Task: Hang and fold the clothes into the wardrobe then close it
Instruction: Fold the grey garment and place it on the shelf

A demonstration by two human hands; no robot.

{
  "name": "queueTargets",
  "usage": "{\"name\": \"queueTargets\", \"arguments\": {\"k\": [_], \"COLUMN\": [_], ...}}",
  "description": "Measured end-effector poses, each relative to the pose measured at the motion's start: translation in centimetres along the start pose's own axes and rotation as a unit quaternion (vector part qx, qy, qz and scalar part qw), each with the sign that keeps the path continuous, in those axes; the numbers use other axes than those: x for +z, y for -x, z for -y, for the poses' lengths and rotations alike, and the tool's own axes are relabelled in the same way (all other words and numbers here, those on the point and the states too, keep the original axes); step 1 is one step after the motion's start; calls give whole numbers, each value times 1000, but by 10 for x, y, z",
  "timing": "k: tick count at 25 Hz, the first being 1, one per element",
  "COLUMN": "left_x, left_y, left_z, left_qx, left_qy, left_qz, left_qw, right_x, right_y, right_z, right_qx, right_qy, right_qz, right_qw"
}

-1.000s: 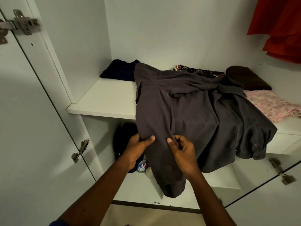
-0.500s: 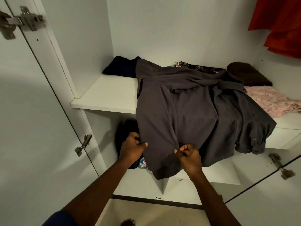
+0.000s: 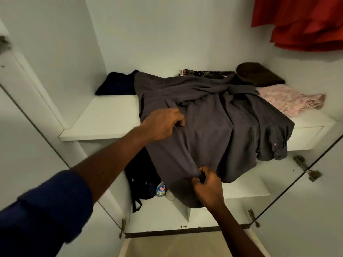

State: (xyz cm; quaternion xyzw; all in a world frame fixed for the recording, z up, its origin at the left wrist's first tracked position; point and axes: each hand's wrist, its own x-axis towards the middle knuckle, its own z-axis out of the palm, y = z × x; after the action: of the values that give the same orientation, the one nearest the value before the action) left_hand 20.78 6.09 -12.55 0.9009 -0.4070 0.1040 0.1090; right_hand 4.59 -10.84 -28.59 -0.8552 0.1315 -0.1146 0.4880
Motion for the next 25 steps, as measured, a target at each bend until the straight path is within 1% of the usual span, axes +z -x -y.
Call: {"name": "queueTargets", "arguments": {"k": [2,3,5,6,8,11,13,15,16,17,18,20,22,25], "left_x": [-15,-20,-27,-28,-31,-32,-36,-43,-45,-46,-43,-31,-8,23], "left_y": [-26,-34,-46,-49,-58,-64,-62,-61,-62,-64,-67,-74,-78,-77], "left_z": [11,14,16,17,20,24,28,35,38,40,41,42,42,47], "left_qx": [42,66,116,137,162,183,192,217,238,258,274,289,286,278], "left_qy": [-45,-56,-81,-91,-97,-86,-55,-40,-49,-64,-75,-77,-64,-7], "left_qz": [104,140,175,184,203,240,235,196,171,149,128,94,84,59], "left_qw": [993,986,974,969,961,950,951,955,955,952,950,950,953,959], "right_x": [3,5,6,5,4,5,6,9,11,14,17,22,24,26], "right_y": [7,12,21,26,28,29,30,34,35,35,34,26,18,7], "right_z": [4,6,18,25,38,42,36,32,34,38,41,46,42,26], "right_qx": [12,19,12,-2,-29,-58,-66,-84,-82,-67,-40,15,66,136], "right_qy": [-51,-87,-145,-157,-133,5,81,120,121,91,38,-48,-52,-7], "right_qz": [-17,-27,-43,-53,-78,-108,-131,-173,-192,-205,-210,-230,-232,-184], "right_qw": [999,996,988,986,988,992,986,974,970,972,976,972,969,973]}}
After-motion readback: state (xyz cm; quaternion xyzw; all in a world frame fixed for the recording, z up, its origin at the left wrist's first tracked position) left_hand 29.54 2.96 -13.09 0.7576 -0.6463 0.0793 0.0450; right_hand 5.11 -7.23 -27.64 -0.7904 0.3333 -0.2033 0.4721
